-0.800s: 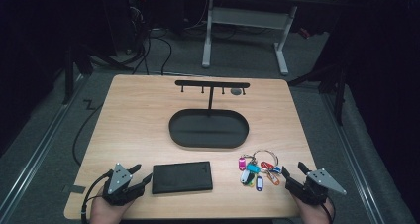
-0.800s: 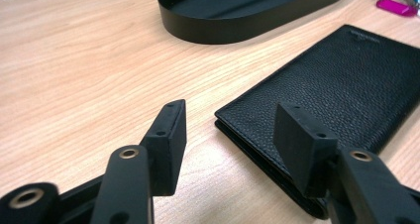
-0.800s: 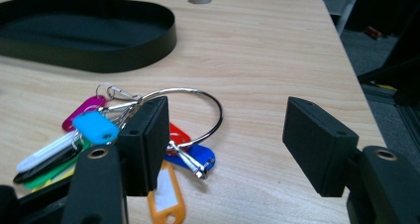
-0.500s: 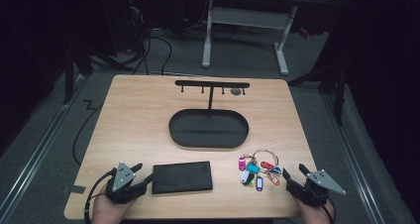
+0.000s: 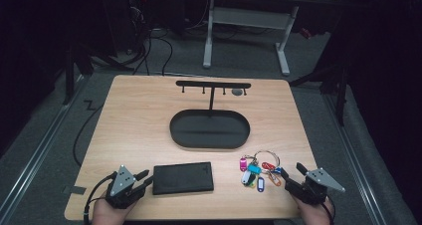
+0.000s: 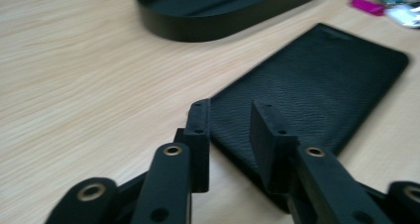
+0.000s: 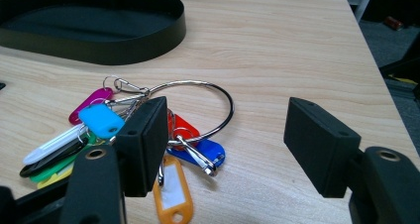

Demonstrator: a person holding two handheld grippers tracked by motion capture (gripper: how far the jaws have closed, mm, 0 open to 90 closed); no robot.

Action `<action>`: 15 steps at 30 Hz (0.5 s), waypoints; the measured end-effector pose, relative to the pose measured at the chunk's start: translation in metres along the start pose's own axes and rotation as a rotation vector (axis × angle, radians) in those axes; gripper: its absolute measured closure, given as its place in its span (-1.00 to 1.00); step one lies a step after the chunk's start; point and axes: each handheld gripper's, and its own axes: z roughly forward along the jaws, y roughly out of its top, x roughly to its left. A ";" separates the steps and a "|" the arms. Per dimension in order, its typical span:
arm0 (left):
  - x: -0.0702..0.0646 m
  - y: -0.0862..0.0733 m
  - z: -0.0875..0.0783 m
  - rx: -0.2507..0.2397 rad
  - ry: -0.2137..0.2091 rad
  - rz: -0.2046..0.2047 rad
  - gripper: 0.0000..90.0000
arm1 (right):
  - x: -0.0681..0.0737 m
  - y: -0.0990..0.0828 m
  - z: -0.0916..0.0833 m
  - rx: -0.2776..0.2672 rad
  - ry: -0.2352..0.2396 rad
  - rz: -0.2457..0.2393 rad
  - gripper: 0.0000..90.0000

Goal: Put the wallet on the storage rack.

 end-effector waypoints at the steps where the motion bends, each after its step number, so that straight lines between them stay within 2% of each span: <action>1: -0.004 0.001 0.001 0.001 -0.017 0.006 0.64 | 0.000 0.000 0.000 0.003 0.004 0.002 -0.24; 6: -0.033 0.008 0.014 0.044 -0.119 0.052 0.81 | 0.000 0.001 0.001 0.008 0.015 0.005 -0.24; 7: -0.033 0.008 0.014 0.044 -0.119 0.052 0.83 | 0.000 0.001 0.001 0.008 0.015 0.005 -0.24; 8: -0.040 0.009 0.018 0.056 -0.145 0.062 0.83 | 0.000 0.001 0.001 0.011 0.016 0.006 -0.24; 9: -0.055 0.013 0.026 0.083 -0.189 0.099 0.88 | 0.000 0.000 0.002 0.020 0.021 0.002 -0.24; 10: -0.055 0.013 0.026 0.083 -0.189 0.099 0.89 | 0.000 0.000 0.003 0.022 0.021 -0.002 -0.24; 13: -0.074 0.018 0.040 0.107 -0.234 0.131 0.90 | 0.001 0.000 0.003 0.028 0.024 0.001 -0.24; 14: -0.084 0.020 0.049 0.128 -0.246 0.152 0.90 | 0.001 0.000 0.003 0.030 0.026 0.002 -0.23; 15: -0.084 0.020 0.049 0.128 -0.246 0.152 0.90 | 0.001 0.000 0.003 0.030 0.026 0.002 -0.23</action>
